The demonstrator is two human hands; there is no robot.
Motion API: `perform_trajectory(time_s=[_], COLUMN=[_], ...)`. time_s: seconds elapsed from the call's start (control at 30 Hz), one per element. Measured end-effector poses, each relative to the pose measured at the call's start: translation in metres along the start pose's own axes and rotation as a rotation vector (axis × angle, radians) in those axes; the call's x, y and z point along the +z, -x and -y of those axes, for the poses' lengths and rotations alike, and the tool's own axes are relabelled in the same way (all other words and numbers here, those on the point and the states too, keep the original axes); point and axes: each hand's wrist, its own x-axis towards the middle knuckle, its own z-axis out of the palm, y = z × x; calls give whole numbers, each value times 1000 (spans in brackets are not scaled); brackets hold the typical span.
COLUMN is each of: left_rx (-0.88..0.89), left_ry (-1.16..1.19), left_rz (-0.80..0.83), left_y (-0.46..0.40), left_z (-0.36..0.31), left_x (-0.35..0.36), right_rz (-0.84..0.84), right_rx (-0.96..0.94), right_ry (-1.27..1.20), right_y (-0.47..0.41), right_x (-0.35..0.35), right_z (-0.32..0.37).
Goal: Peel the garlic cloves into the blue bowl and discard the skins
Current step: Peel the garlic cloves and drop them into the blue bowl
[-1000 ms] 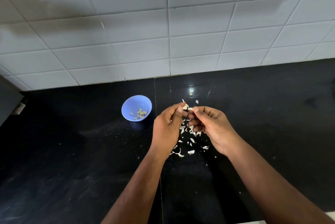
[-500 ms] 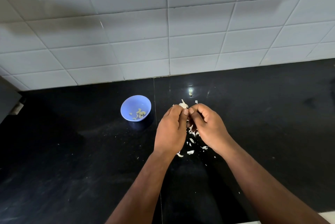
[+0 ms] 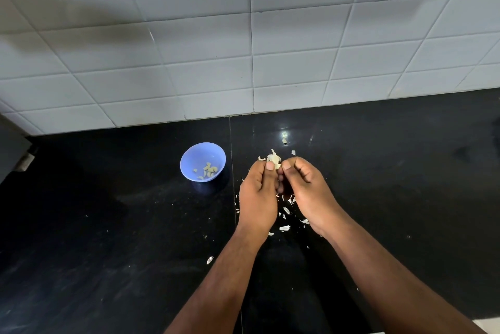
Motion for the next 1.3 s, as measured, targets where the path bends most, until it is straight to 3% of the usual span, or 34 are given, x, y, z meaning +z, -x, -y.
perform_trajectory(time_s=[0.27,0.7,1.03,1.3], left_rx=[-41,-157,-77,12], left_ry=[97,247,177,85], left_rz=[39,260,116,61], left_y=[1,-4,-1,-4], left_z=[-10,-10,-8,-4], left_x=[-5,-19,-11,-13], right_rz=[59,-3,-88,-35], right_rx=[-28,-55,-73,55], right_ry=[-180,-144,3,-174], right_y=[6,6,4,4], right_x=[-5,-11,-8,-11], right_z=[5,5,-4,9])
